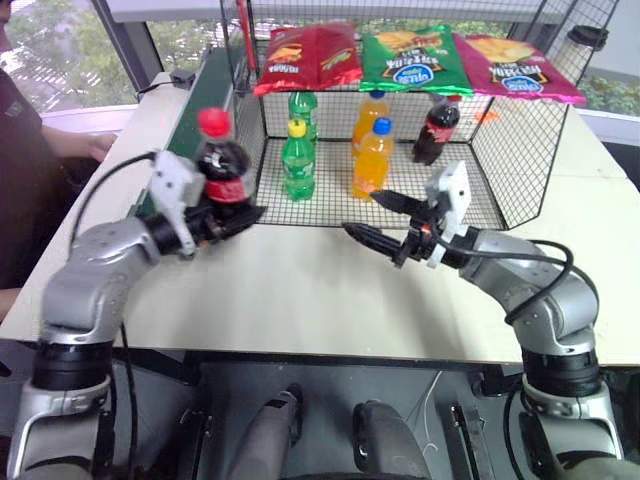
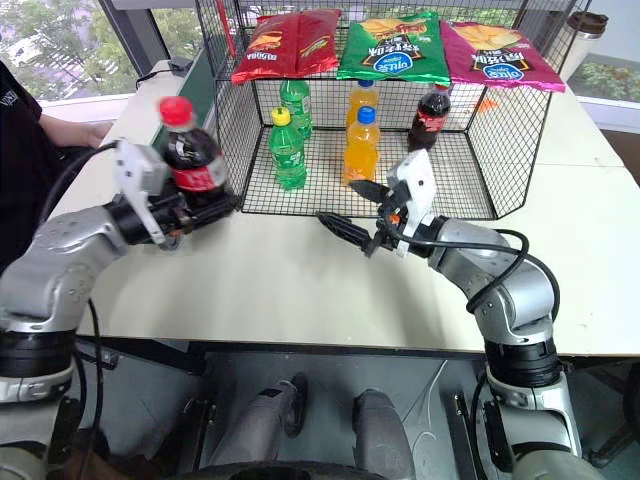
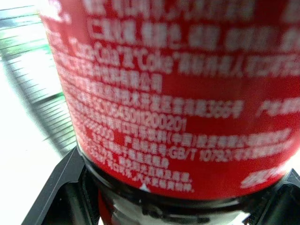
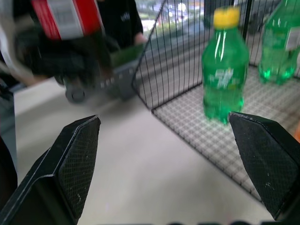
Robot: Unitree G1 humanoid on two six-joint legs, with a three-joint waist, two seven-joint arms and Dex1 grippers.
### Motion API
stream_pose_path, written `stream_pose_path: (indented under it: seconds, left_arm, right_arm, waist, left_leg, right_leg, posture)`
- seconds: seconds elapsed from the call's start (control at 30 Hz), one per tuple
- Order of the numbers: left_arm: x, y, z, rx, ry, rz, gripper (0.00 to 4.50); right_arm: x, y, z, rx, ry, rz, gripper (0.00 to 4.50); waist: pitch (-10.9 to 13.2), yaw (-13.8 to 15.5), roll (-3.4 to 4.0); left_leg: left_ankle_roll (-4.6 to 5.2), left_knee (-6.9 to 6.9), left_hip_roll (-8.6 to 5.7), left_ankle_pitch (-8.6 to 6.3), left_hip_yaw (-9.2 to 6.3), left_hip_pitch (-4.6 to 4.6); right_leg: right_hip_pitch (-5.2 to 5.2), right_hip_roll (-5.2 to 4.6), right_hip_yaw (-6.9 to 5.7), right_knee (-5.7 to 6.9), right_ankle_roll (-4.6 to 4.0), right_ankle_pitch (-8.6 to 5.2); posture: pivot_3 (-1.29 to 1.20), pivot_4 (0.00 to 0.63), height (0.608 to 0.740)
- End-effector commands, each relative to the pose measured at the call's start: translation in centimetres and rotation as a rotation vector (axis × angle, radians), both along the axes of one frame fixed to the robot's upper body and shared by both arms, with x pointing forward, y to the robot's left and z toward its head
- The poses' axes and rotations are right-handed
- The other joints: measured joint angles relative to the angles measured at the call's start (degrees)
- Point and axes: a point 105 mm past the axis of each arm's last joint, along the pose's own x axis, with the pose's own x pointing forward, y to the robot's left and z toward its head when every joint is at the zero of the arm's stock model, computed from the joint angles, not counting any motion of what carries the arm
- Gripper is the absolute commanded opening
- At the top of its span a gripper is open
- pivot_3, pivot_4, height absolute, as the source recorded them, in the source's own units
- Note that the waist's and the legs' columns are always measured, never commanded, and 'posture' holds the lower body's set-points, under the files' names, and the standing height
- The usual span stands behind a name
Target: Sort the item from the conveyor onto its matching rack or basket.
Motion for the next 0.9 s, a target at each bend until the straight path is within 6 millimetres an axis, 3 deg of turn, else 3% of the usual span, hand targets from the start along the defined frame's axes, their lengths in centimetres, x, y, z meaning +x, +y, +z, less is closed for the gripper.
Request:
stream_pose_path:
  seconds: [0.03,0.17,0.53,0.9]
  left_arm:
    - [0.4,-1.7,0.1,-0.017,-0.027,-0.069,2.98]
    - [1.7,-4.2,-2.1,-0.021,0.005,-0.128,2.98]
    - [1.8,-10.1,-2.4,-0.030,-0.015,-0.309,2.98]
    - [0.0,-12.6,-3.4,-0.001,-0.007,-0.422,2.98]
  right_arm:
    - [-0.4,-0.1,2.2,0.049,-0.050,0.011,4.50]
    - [-0.6,-0.1,2.6,0.079,-0.027,0.016,4.50]
    - [-1.6,0.2,2.5,0.050,-0.016,0.050,4.50]
    - [-1.5,0.5,3.2,0.062,-0.045,0.056,4.50]
  waist:
    - [0.00,-0.19,0.00]
    - [0.00,-0.30,0.00]
    - [0.00,-0.22,0.00]
    - [0.00,-0.31,0.00]
  left_leg:
    - [0.00,0.00,0.00,0.00,0.00,-0.02]
    - [0.09,-0.01,0.04,0.06,-0.02,-0.04]
    - [0.16,0.12,0.00,0.10,-0.02,-0.10]
    - [0.18,0.15,0.00,0.11,-0.03,-0.10]
  right_leg:
    - [-0.01,0.00,0.00,0.00,0.00,0.00]
    - [-0.09,0.03,-0.02,0.09,0.16,0.09]
    - [-0.06,0.00,-0.05,0.09,0.26,0.14]
    - [-0.06,0.01,-0.06,0.13,0.28,0.15]
  posture:
    - [0.00,0.150,0.738]
    - [0.00,0.150,0.738]
    - [0.00,0.150,0.738]
    - [0.00,0.150,0.738]
